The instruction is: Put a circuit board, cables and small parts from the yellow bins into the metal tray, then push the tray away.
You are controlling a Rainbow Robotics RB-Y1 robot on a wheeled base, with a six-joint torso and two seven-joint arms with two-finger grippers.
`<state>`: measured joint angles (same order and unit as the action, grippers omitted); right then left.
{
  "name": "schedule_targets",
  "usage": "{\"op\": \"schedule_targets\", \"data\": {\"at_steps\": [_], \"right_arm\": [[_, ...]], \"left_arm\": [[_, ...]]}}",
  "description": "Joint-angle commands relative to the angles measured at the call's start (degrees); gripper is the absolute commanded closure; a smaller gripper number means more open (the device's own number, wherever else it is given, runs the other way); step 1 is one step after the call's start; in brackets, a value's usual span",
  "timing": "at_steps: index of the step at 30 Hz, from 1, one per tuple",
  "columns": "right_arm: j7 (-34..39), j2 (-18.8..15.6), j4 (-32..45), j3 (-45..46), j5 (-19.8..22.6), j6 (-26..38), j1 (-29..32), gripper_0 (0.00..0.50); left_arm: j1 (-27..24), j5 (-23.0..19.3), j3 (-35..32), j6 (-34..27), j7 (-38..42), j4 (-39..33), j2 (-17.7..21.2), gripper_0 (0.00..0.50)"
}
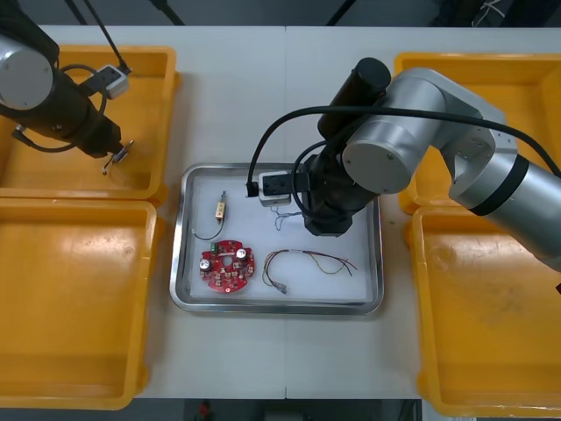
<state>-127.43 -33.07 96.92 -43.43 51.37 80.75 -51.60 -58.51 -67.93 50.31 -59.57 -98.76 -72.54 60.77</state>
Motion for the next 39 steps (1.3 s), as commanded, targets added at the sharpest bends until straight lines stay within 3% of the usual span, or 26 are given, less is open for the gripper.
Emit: {"op": "schedule_targets", "data": {"at_steps": [1,12,14,16,17,19,30,39], "right_arm": [[1.5,2.0,-1.3,-3.4,-2.6,-2.4,-0.5,0.5],[1.6,2.4,-3.0,-4.3,-3.9,-2.9,-0.3,0.499],[1.7,2.5,-3.0,-4.3,-4.2,-2.9,-0.3,0.468],[1.9,2.4,-3.0,-4.3,-4.4,-3.0,-0.3,0.25],[2.0,2.4,-3.0,-4.3,-4.6,-3.0,-0.3,0.106],[2.4,2.1,-3.0,-4.3,-4.7,-3.0,-0.3,0.0],[4.2,1.1,-2.3,-2.1,-3.9,-2.2,-0.3,0.0],[5.2,0.0,3.5,5.5,-3.2,6.1,-0.3,0.0]], "left_arm": [[-2.6,2.1,2.1,1.3,-2.0,0.0,-1.9,0.0],[-2.6,2.9,3.7,1.7,-2.0,0.0,-2.7,0.0],[-2.6,3.0,3.7,1.7,-2.0,0.0,-2.8,0.0],[-2.6,3.1,3.9,1.7,-2.0,0.1,-2.8,0.0],[-2.6,3.1,4.4,1.7,-1.9,0.1,-2.8,0.0],[-2.7,3.2,5.0,2.3,-1.9,0.1,-2.8,0.0],[-2.7,3.0,6.0,3.9,-1.5,2.1,-3.6,0.0],[-2.6,1.6,6.1,4.3,-1.5,3.9,-4.2,0.0]]}}
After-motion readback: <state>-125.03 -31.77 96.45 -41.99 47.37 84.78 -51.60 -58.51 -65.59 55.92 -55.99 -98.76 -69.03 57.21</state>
